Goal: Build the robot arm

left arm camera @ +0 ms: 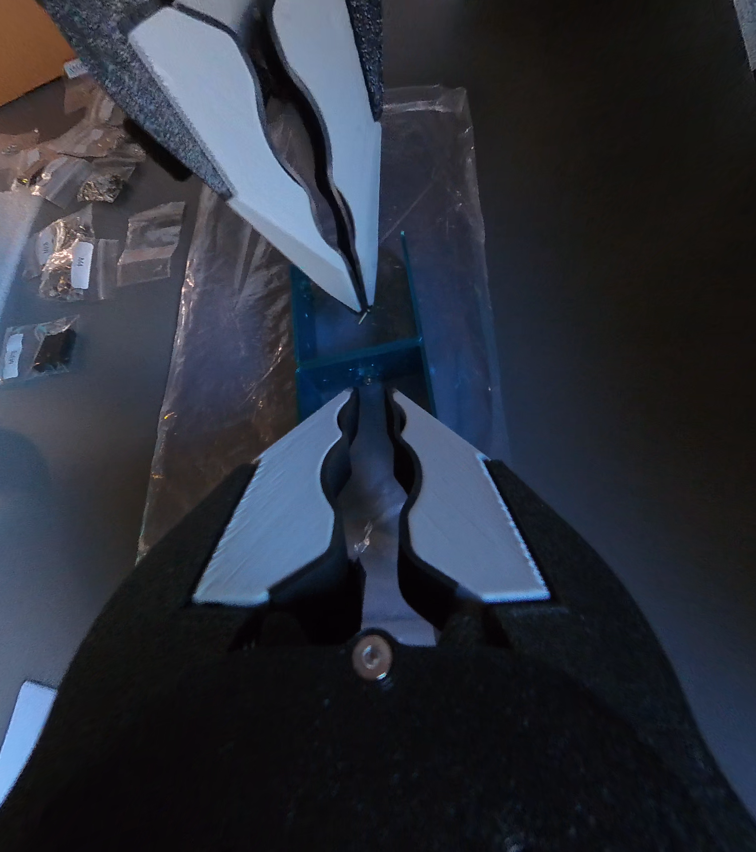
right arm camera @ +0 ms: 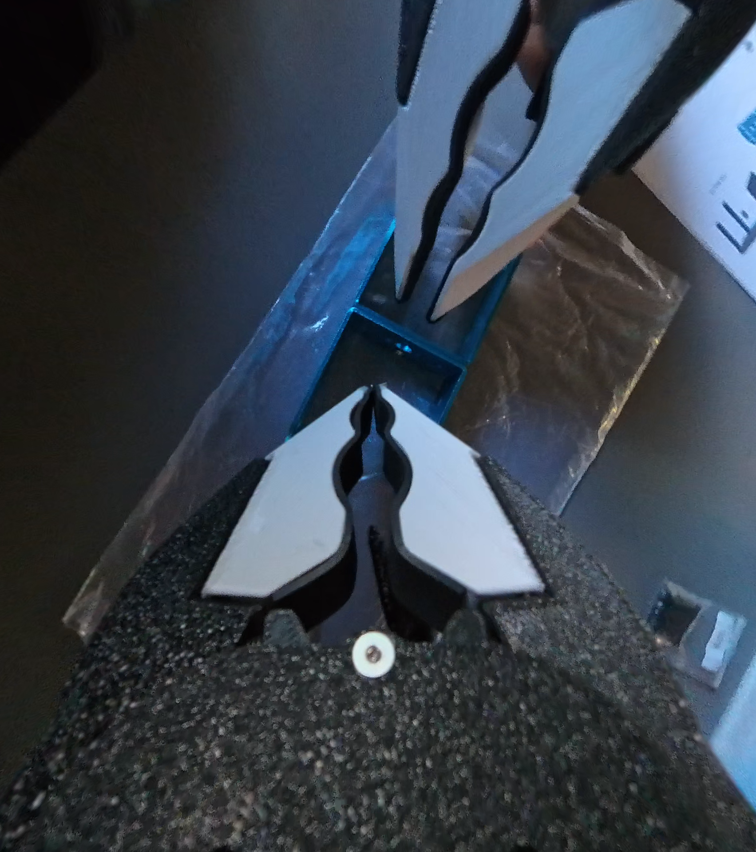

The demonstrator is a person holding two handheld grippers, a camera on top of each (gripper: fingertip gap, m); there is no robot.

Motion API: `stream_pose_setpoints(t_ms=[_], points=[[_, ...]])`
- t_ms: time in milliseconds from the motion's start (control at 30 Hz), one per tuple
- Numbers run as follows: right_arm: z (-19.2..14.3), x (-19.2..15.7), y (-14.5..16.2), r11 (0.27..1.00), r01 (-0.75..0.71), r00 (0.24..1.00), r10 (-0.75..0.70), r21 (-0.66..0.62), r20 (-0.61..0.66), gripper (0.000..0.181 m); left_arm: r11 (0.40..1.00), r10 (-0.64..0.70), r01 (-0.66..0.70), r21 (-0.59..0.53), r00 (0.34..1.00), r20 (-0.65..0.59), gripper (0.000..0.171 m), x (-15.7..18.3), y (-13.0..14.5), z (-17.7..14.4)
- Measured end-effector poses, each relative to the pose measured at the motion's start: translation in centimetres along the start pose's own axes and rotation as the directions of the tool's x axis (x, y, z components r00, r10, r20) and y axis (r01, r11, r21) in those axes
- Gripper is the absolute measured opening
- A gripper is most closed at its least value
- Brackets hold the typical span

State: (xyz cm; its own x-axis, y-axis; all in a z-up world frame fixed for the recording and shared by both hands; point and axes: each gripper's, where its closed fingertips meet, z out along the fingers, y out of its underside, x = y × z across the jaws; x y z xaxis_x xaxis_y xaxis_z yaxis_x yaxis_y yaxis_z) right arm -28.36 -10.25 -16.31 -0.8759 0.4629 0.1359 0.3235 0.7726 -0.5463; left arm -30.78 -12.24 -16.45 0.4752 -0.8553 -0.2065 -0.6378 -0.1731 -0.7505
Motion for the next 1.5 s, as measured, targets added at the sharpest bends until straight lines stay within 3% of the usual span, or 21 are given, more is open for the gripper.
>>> stream_pose_setpoints(t_ms=[167, 533, 667, 833, 1033, 1500], points=[[1.0, -1.3, 0.9, 0.999, 0.027, 0.991, -0.024, -0.023, 0.134, 0.000, 1.000, 0.009, -0.009, -0.023, 1.000, 0.010, 0.010, -0.2, 0.3, 0.1], [-0.1, -0.5, 2.4, 0.994, -0.094, 0.995, 0.095, -0.055, 0.030, 0.010, 1.000, 0.006, -0.005, -0.003, 0.999, 0.033, 0.010, -0.6, 0.1, -0.3], [-0.6, -0.4, 1.9, 0.975, -0.223, 0.975, 0.223, 0.017, -0.002, 0.013, 1.000, 0.001, -0.001, 0.004, 0.999, 0.040, 0.010, -0.7, 0.1, -0.4], [-0.4, -0.5, 0.8, 0.957, -0.270, 0.963, 0.271, 0.108, 0.009, 0.013, 1.000, 0.007, -0.007, 0.001, 0.999, 0.043, 0.010, -0.7, 0.1, -0.4], [0.7, -0.6, 1.4, 0.964, -0.261, 0.965, 0.262, 0.047, -0.015, 0.013, 1.000, 0.006, -0.006, 0.001, 0.999, 0.052, 0.010, -0.9, 0.1, -0.6], [0.8, -0.7, 1.5, 0.969, -0.241, 0.970, 0.242, 0.053, -0.012, 0.002, 1.000, 0.011, -0.010, -0.009, 0.999, 0.041, 0.011, -0.6, 0.3, -0.3]])
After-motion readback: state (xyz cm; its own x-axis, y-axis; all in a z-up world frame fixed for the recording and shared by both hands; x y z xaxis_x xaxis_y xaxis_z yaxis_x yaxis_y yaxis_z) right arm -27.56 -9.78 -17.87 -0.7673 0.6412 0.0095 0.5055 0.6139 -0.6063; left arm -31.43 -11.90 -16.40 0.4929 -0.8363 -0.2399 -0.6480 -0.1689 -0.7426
